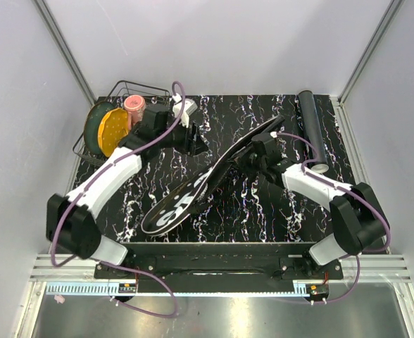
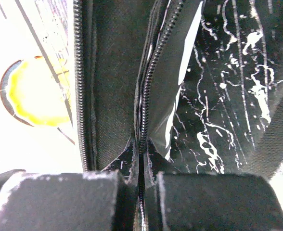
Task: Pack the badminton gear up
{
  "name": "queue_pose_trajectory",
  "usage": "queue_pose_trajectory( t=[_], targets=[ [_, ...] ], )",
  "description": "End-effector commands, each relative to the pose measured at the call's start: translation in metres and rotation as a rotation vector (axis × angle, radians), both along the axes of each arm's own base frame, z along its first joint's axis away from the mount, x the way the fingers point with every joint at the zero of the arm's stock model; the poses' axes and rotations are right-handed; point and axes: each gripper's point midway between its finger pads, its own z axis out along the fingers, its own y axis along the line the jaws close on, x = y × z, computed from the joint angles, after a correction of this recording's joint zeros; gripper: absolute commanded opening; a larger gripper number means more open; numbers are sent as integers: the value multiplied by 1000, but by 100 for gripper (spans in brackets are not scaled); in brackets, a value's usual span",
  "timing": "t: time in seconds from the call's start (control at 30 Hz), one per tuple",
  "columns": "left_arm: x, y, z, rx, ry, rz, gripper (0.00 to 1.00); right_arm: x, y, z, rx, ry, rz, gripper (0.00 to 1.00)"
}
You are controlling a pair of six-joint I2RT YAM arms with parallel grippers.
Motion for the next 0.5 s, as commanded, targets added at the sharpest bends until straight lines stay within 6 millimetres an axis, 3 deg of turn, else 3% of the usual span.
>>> queue_pose_trajectory(
  t=[0.0,0.03,0.1,0.17,0.3,0.47],
  targets=[
    [-11,0,53,32,-312,-52,58,14,-4,19,4,-13,-84,0],
    [-16,1,60,45,-354,-62,56,14,-1,18,10,-3,-82,0],
    [-27,-6,55,90,-405,-115,47,12,1,19,24,7,-82,0],
    [-39,-12,48,113,-409,-164,45,12,2,19,32,17,-96,0],
    [-61,-28,25,222,-427,-277,63,12,3,32,72,28,-118,0],
    [-67,-37,11,271,-434,-295,71,11,0,52,114,28,-151,0]
  ],
)
